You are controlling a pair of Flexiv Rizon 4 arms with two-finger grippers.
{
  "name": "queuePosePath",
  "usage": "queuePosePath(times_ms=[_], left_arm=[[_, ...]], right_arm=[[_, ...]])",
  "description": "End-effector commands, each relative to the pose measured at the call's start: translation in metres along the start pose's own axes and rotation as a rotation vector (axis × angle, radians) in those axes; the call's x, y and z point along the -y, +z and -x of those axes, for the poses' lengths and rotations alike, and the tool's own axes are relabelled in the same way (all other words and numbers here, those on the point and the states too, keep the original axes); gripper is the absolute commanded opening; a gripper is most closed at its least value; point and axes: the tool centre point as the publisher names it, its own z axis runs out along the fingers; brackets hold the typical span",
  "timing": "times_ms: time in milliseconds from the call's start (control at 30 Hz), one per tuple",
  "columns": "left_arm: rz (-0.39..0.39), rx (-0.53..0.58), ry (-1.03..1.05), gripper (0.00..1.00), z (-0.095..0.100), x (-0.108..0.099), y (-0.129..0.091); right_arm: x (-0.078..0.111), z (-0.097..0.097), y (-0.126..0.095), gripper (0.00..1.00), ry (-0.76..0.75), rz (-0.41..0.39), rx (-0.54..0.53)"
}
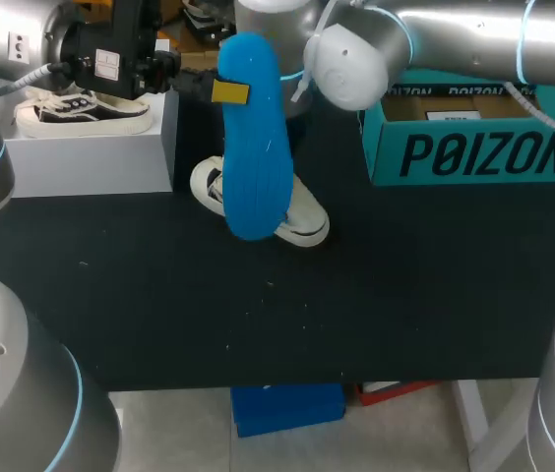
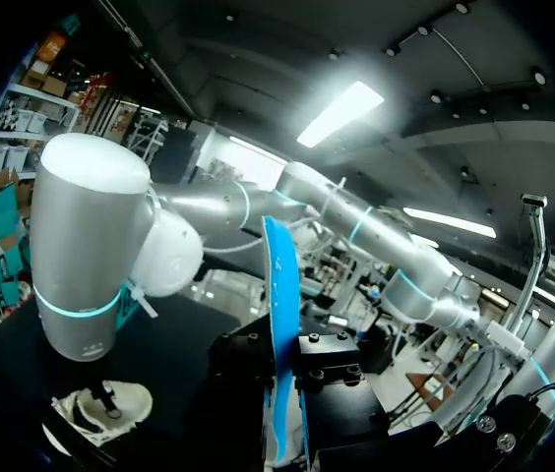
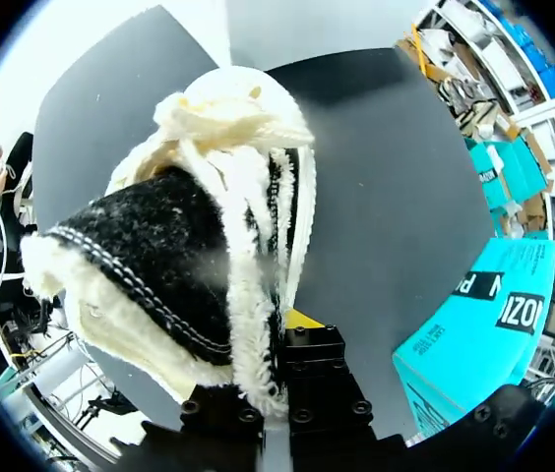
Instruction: Take the shoe out of the shoebox, open the shoe tongue, remove and reinsert the insole, then place the shoe into the shoebox
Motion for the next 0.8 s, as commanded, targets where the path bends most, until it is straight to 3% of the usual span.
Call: queuePosePath(times_ms=[33, 333, 667, 800], left_arm=[[-0.001, 0.002, 0.001, 0.0, 0.0, -0.001, 0.001], [-0.001, 0.002, 0.001, 0.0, 0.0, -0.001, 0.001], [-0.001, 0.002, 0.001, 0.0, 0.0, -0.001, 0.001], [-0.001, 0.002, 0.001, 0.0, 0.0, -0.001, 0.001]], right_arm=[[0.01, 0.009, -0.027, 0.0, 0.375, -0.164, 0.132], [0.027, 0.011, -0.04, 0.0, 0.747, -0.244, 0.175], [0.046, 0.001, -0.048, 0.0, 1.042, -0.211, 0.246], [0.048, -0.006, -0.047, 0.0, 1.134, -0.199, 0.224]])
